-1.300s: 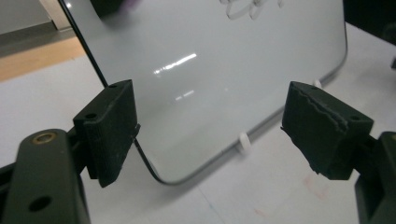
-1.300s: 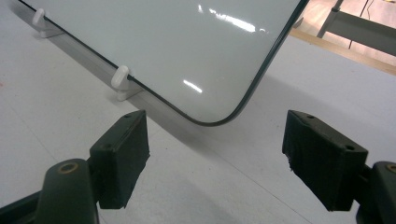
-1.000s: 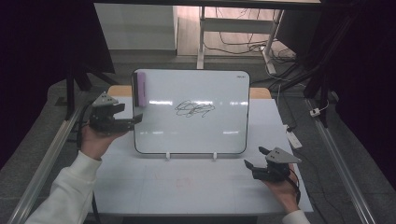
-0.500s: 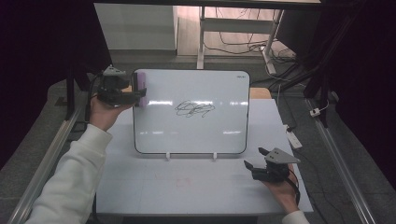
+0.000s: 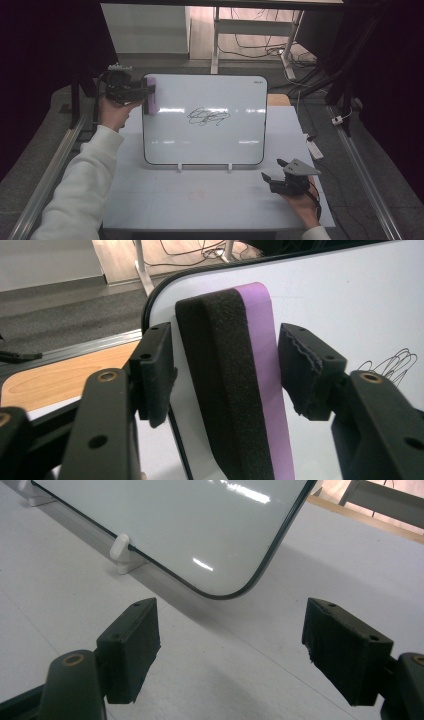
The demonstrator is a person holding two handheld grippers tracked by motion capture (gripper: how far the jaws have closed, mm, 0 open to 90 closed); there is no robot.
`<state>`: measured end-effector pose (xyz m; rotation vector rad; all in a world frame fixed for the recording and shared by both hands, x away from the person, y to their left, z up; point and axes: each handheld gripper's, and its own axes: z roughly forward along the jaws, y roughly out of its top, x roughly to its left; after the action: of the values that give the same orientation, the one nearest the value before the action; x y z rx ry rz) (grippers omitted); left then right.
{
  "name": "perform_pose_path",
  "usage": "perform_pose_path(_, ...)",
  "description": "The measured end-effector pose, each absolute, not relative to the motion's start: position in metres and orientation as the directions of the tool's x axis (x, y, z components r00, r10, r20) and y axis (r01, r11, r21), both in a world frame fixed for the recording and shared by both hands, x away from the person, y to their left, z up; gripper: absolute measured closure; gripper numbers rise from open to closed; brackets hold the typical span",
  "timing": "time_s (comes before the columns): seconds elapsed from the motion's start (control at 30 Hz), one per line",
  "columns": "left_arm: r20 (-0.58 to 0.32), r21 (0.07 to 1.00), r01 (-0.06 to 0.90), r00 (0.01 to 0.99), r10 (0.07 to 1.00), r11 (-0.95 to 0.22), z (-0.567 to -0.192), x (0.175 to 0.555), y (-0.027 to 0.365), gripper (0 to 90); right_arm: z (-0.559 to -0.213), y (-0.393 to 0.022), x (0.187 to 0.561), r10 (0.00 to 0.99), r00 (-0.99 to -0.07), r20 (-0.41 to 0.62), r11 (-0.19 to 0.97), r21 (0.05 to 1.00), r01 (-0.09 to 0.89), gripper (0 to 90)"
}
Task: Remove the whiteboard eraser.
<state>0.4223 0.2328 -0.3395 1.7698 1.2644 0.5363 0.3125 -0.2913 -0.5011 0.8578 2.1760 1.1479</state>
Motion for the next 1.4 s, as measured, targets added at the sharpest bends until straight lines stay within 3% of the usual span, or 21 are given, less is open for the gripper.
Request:
perform_pose_path(0.17,-0.128,0.841,0.530,0.391,0.912,-0.110,-0.339,0.423,0.228,51.0,-0.501,-0.290,0.312,0.736,-0.657,-0.161,0.442,0.849,0.288,22.3)
perform_pose_path(0.43,-0.126,0.838,0.536,0.372,0.919,-0.102,-0.337,0.420,0.226,56.7,-0.502,-0.291,0.312,0.737,-0.656,-0.161,0.442,0.849,0.288,22.3)
perform_pose_path(0.57,-0.083,0.843,0.520,0.373,0.924,-0.134,-0.335,0.413,0.224,58.9,-0.501,-0.291,0.311,0.739,-0.653,-0.165,0.441,0.851,0.284,22.4)
perform_pose_path(0.93,-0.058,0.871,0.461,0.441,0.896,-0.171,-0.331,0.376,0.225,59.4,-0.500,-0.290,0.310,0.740,-0.652,-0.167,0.436,0.857,0.275,22.9)
perform_pose_path(1.4,-0.119,0.885,0.437,0.542,0.832,-0.159,-0.360,0.341,0.220,59.4,-0.496,-0.286,0.307,0.740,-0.651,-0.170,0.424,0.869,0.254,23.6)
